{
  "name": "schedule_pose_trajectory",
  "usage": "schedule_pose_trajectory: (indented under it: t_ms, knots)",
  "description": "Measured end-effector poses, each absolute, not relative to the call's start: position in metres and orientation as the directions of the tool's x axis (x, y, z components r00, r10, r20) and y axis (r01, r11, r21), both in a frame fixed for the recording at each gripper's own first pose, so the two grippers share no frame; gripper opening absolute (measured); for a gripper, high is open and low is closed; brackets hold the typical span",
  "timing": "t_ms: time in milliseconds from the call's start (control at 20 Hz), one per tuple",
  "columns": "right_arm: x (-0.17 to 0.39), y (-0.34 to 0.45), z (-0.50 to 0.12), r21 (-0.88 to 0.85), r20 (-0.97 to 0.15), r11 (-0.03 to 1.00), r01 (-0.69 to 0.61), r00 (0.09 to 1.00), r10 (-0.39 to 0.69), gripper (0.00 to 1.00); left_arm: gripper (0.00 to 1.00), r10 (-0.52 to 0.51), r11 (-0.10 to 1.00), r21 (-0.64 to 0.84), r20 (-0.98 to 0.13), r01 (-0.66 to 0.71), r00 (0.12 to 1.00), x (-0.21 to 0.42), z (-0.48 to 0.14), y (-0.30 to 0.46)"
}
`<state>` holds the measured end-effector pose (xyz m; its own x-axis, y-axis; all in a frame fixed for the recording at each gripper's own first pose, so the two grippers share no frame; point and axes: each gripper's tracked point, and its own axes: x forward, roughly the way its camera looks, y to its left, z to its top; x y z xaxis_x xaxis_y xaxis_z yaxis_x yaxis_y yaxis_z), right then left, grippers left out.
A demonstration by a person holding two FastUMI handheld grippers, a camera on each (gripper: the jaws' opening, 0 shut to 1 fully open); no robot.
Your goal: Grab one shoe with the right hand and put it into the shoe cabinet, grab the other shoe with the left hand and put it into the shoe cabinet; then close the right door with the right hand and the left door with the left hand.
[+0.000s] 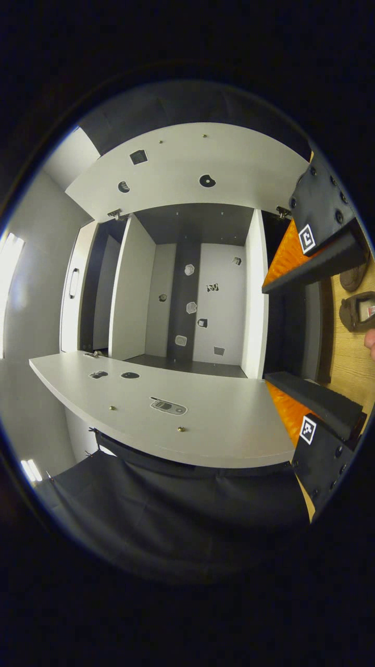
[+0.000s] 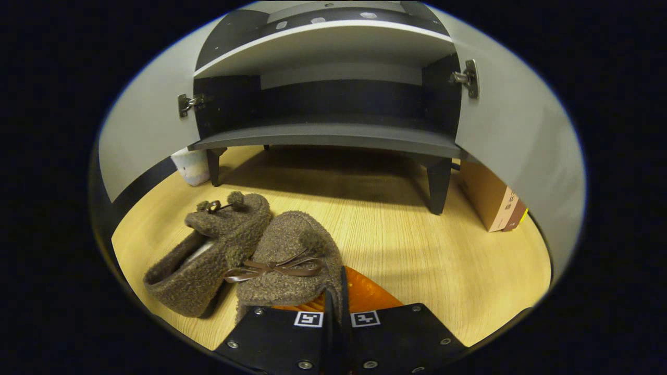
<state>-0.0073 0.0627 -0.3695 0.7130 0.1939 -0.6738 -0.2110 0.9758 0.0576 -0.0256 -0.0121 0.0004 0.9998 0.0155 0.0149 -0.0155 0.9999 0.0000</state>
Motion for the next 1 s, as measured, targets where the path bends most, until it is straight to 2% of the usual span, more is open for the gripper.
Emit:
schedule_pose_trajectory:
  t_ms: [100,200,400,550,800,1000]
  knots:
    - [-0.012,0.063,-0.341,0.048,-0.644,0.985,-0.169,0.748,0.159,0.05,0.99,0.010,1.000,-0.006,0.016,-0.010,1.000,-0.027,-0.001,-0.014]
    - [-0.019,0.062,-0.304,0.028,-0.604,0.990,-0.138,0.787,0.127,0.05,0.96,0.001,1.000,-0.024,0.005,-0.001,1.000,-0.028,-0.006,-0.014]
    - [-0.020,0.069,-0.223,0.081,-0.522,0.991,-0.103,0.843,0.130,0.05,0.97,-0.001,0.999,-0.045,-0.014,0.000,1.000,-0.029,-0.013,-0.009]
    - [-0.004,0.048,-0.149,0.055,-0.436,0.994,-0.093,0.894,0.108,0.05,0.97,0.005,0.999,-0.037,-0.018,-0.005,1.000,-0.031,-0.016,-0.002]
    - [0.050,0.041,-0.038,0.085,-0.300,0.993,-0.085,0.948,0.107,0.04,0.97,0.008,0.999,-0.053,-0.024,-0.009,1.000,-0.036,-0.021,0.002]
    - [0.128,0.036,-0.003,0.093,-0.273,0.995,-0.036,0.960,0.061,0.05,0.99,-0.012,0.999,-0.047,-0.006,0.011,1.000,-0.038,-0.010,-0.004]
